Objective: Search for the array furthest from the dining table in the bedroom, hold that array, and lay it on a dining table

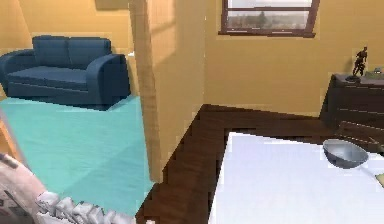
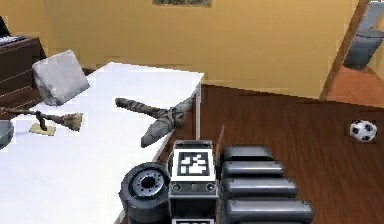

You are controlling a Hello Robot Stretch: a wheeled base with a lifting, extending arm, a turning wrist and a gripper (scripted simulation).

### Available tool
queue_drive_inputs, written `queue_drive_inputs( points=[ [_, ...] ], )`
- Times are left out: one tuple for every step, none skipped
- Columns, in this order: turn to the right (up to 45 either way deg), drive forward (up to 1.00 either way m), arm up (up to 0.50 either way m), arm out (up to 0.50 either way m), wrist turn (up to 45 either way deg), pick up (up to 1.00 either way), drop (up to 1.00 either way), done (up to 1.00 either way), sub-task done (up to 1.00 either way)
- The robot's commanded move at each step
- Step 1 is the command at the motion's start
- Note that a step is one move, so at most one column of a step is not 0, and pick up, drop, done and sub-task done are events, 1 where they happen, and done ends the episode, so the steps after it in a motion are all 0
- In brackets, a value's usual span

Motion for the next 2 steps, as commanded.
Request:
queue_drive_inputs(
  points=[
    [-9.0, 0.0, 0.0, 0.0, 0.0, 0.0, 0.0, 0.0, 0.0],
    [0.0, 0.0, 0.0, 0.48, 0.0, 0.0, 0.0, 0.0, 0.0]
  ],
)
